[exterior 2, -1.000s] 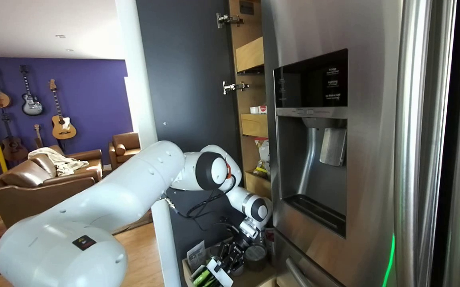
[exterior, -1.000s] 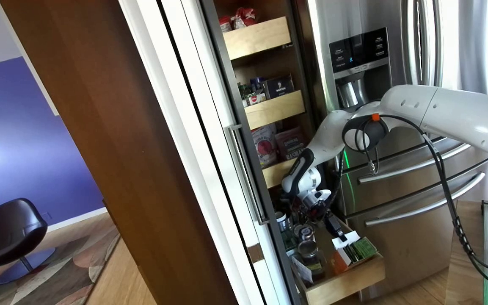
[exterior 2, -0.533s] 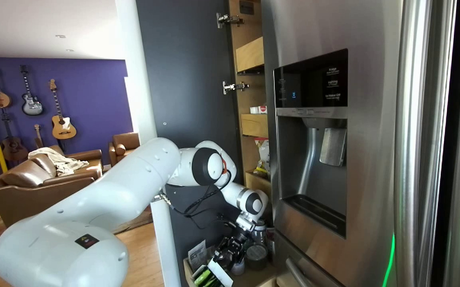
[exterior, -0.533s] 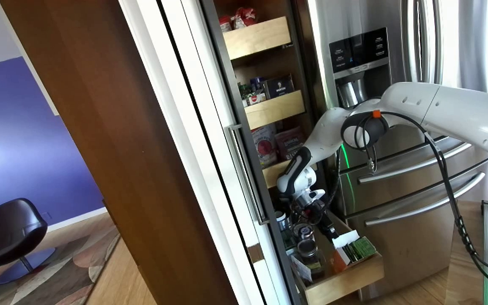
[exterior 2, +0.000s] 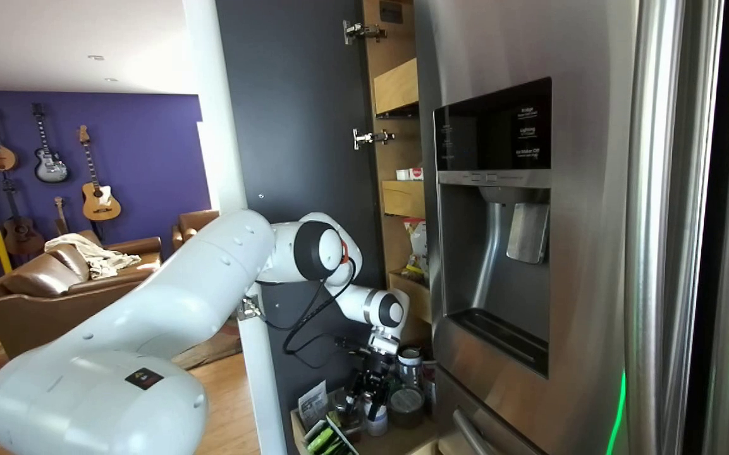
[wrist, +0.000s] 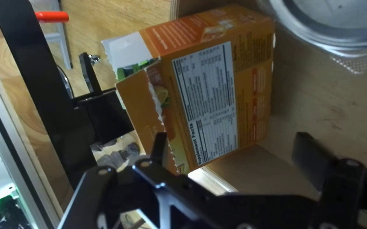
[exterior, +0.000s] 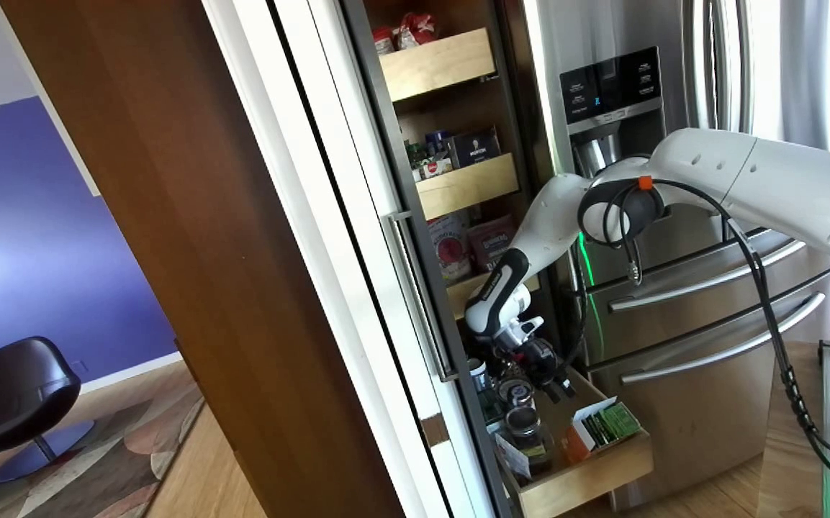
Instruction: Move the box in the drawer forward, the place it horizontally
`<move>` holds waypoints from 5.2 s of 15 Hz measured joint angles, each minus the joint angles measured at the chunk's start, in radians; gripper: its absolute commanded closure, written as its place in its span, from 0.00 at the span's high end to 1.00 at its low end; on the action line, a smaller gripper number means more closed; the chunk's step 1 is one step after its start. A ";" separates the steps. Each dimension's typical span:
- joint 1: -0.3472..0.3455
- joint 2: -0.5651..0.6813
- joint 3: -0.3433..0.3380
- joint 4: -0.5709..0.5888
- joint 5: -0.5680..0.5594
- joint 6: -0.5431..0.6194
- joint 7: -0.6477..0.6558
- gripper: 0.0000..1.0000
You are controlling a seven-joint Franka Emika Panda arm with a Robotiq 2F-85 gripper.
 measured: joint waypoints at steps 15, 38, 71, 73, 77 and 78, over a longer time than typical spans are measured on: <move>0.183 -0.476 -0.052 -0.712 -0.408 0.563 -0.160 1.00; 0.098 -0.563 0.019 -0.880 -0.148 0.852 -0.200 1.00; 0.179 -0.489 0.012 -0.906 -0.070 0.986 -0.013 0.00; 0.191 -0.501 -0.001 -0.917 -0.075 0.952 0.009 0.00; 0.198 -0.532 -0.009 -0.909 -0.083 0.780 0.015 0.00; 0.197 -0.543 -0.008 -0.903 -0.084 0.732 0.012 0.00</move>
